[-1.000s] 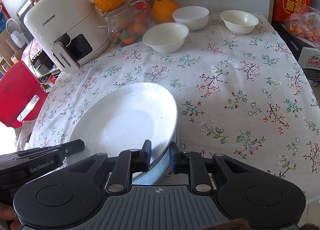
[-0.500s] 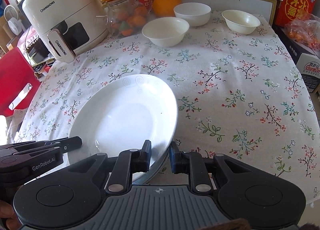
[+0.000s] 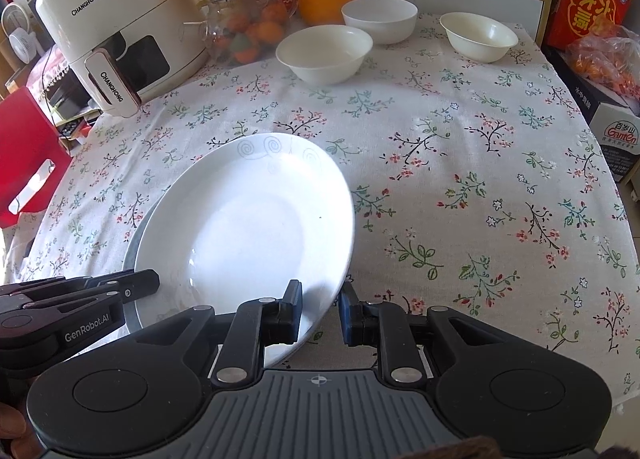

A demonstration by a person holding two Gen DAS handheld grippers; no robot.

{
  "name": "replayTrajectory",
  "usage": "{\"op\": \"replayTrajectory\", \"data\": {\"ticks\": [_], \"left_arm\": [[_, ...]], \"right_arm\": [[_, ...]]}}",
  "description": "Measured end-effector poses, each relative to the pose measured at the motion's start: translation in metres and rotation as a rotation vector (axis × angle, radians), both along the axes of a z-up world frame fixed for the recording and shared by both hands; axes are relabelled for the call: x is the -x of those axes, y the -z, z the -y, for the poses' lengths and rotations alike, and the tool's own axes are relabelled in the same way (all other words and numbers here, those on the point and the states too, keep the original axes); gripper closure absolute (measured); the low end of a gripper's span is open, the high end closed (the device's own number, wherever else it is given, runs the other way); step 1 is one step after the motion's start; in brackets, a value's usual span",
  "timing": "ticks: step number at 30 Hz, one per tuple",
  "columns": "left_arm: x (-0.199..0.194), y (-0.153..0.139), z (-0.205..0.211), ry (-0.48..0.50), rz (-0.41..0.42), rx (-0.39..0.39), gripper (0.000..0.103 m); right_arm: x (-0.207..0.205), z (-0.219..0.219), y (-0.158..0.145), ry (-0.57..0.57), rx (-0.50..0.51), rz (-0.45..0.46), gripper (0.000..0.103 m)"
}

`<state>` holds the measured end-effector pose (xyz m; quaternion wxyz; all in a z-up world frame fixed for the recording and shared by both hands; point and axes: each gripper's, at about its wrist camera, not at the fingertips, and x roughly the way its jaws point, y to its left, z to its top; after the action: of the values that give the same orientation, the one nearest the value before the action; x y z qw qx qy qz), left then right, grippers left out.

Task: Organize plates and bowls
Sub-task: 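Carry the white plate with both grippers and lower it onto the blue plate stack, then open both grippers to release the white plate on the stack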

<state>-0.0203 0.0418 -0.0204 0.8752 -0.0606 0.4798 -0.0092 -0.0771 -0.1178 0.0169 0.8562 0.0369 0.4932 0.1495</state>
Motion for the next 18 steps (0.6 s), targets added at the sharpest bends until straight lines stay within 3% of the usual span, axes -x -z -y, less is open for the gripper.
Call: {"op": "replayTrajectory", "data": {"ticks": [11, 18], "left_arm": [[-0.004, -0.003, -0.004, -0.017, -0.009, 0.046, 0.081], [-0.011, -0.006, -0.017, -0.061, -0.028, 0.108, 0.081]], "right_arm": [[-0.006, 0.006, -0.002, 0.018, -0.006, 0.003, 0.081], [-0.015, 0.023, -0.009, 0.071, -0.062, 0.017, 0.079]]}}
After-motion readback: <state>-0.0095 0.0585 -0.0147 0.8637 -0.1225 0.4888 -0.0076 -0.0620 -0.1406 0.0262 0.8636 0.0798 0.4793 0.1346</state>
